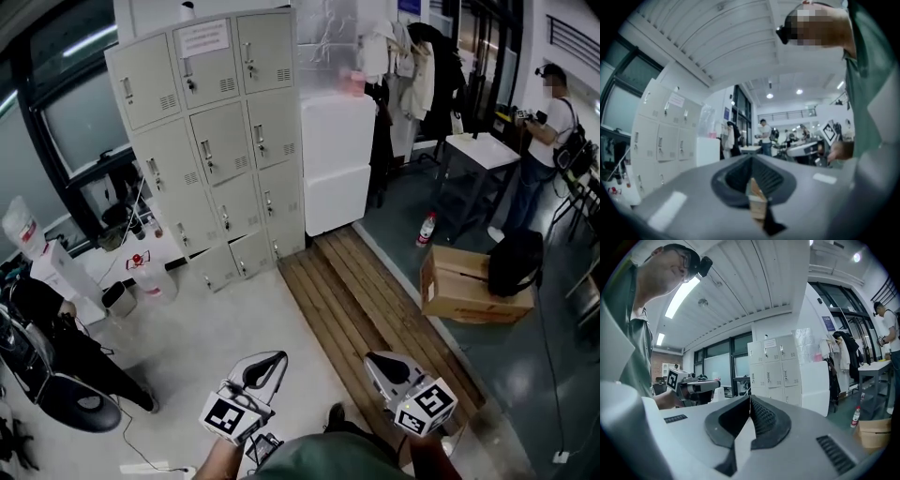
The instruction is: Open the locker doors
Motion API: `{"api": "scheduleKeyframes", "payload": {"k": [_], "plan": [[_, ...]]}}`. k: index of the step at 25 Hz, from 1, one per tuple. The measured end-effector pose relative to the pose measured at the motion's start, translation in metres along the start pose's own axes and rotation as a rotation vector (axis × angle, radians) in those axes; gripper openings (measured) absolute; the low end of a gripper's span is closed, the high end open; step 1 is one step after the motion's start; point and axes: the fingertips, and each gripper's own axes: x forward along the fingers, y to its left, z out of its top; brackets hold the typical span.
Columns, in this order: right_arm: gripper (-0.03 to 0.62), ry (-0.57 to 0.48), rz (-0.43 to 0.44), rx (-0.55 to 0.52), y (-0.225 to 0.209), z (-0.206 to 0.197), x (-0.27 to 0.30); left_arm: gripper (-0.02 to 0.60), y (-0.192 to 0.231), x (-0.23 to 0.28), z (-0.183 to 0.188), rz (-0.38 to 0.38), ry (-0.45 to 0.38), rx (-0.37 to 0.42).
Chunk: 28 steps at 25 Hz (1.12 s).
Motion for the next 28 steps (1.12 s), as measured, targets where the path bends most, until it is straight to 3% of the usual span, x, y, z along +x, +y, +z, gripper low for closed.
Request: {"api": "scheduleKeyframes", "payload": {"k": [20,28], "plan": [[0.006,-0.040,0.209,0.047,-0.137,0.018,0.131,0.003,0.093,0.123,-0.002,0.151,0.084,0.054],[0.005,-0.016,0.243,0.074,-0.153,0.017,0.172,0.003,0.132,0.138,-0.002,0.180,0.110,0.051]]}}
